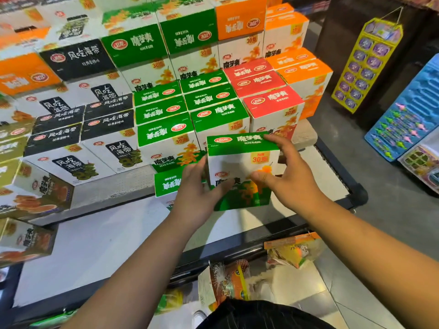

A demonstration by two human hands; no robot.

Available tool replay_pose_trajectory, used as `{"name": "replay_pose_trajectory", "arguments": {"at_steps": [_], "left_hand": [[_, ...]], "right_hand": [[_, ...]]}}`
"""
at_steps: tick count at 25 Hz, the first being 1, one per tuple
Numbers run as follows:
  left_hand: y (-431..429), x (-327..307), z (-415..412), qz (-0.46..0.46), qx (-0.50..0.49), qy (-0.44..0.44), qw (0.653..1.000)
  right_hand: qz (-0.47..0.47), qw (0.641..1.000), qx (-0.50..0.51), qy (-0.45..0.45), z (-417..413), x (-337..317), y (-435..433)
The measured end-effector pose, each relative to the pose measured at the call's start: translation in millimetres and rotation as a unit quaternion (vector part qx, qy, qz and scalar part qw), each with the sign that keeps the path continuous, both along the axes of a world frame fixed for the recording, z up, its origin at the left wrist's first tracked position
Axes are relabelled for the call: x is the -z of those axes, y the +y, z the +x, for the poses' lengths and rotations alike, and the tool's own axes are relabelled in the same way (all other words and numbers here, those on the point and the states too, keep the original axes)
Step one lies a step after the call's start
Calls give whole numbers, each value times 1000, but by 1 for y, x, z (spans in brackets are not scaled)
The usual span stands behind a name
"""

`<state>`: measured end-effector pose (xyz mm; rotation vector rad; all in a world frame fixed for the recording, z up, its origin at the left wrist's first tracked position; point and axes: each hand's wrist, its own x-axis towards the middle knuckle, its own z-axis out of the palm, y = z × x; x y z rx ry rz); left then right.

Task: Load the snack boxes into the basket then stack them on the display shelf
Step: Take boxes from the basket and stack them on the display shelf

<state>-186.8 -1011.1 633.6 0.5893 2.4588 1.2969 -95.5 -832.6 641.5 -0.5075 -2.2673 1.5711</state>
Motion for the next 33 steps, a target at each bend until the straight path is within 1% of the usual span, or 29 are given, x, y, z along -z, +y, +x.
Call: {"name": "replay_pose_trajectory", "arguments": {"at_steps": [3,6,7,10,11,12,13,14,15,18,22,26,30,33], "left_hand": [[10,0,1,-3,0,20,1000],[13,11,-1,-24,-6,105,994],[12,17,-3,-37,-17,125,991],[11,34,-11,-97,-44,127,986],[11,37,-12,-121,-49,146,981],[12,40,-13,-157,-48,201,966],[12,45,-15,-196,-46,273,941],[12,49,-17,-222,-49,325,918],[11,52,-18,-237,-56,345,907],[10,54,-21,-261,-62,329,906],[13,55,-22,-259,-45,335,905],[13,55,-23,-257,-55,329,907],[12,57,-22,-267,-46,351,896],[11,57,-19,-285,-44,357,889]], "right_hand": [[41,999,-7,0,-5,10,11],[66,998,-11,-17,-13,26,19],[74,997,-13,-26,-17,32,21],[95,994,-17,-50,-27,51,20],[97,994,-20,-54,-31,57,20],[99,993,-23,-54,-34,61,20],[103,993,-28,-53,-38,65,21],[107,992,-32,-53,-40,68,22],[111,992,-35,-52,-42,72,22],[127,989,-49,-51,-45,81,20],[147,988,-51,-15,-51,85,18],[161,985,-56,-3,-54,87,19],[216,974,-69,17,-57,90,20],[265,961,-84,-2,-55,92,20]]}}
